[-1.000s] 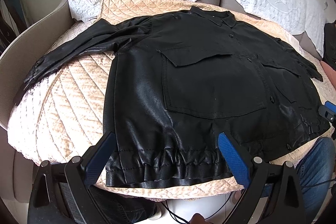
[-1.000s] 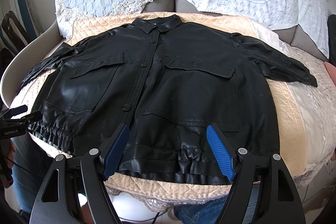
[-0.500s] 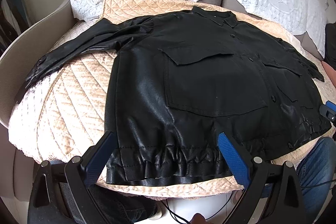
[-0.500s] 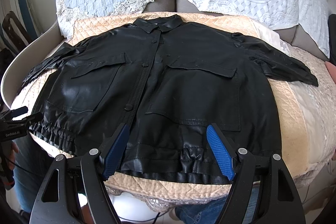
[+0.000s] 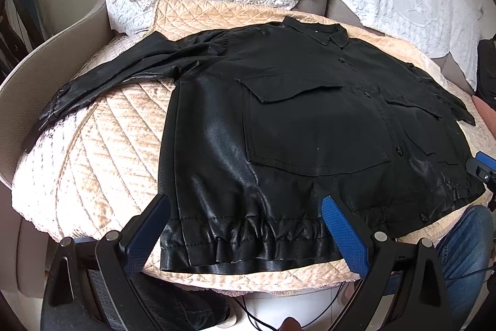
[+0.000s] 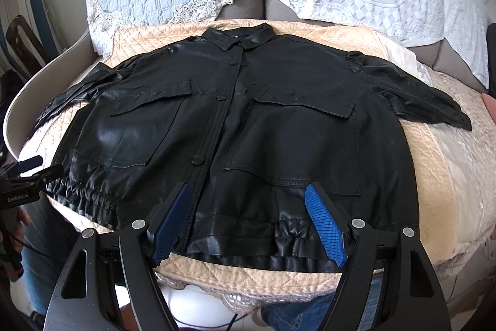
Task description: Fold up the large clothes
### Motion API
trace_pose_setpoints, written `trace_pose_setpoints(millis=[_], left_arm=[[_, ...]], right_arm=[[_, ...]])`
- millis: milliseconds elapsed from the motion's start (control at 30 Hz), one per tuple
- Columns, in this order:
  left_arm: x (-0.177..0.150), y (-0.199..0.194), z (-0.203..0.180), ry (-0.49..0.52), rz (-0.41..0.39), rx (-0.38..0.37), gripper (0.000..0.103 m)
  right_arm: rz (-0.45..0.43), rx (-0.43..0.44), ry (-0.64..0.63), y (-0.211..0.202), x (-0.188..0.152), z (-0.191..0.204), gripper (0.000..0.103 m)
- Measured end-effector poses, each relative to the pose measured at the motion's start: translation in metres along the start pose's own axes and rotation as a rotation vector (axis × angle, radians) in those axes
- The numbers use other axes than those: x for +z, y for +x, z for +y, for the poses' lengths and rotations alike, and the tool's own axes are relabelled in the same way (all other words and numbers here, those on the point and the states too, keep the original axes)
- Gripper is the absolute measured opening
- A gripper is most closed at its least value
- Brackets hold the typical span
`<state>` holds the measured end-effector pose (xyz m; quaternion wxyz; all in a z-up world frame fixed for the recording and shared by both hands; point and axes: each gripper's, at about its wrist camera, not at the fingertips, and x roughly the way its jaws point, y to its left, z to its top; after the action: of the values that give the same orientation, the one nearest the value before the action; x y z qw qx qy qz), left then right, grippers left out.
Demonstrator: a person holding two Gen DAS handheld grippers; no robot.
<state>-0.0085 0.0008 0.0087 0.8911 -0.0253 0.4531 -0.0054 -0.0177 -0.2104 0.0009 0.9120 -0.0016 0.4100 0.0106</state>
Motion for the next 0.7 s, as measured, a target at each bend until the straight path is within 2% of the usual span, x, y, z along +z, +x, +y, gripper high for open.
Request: trace_pose_setpoints(millis=[700], left_arm=[[0.0053, 0.0072, 0.0064, -0.014, -0.009, 0.022, 0.099]], right_arm=[[-0.022, 0.028, 0.013, 0.0080, 0.0072, 0.0066, 0.077]])
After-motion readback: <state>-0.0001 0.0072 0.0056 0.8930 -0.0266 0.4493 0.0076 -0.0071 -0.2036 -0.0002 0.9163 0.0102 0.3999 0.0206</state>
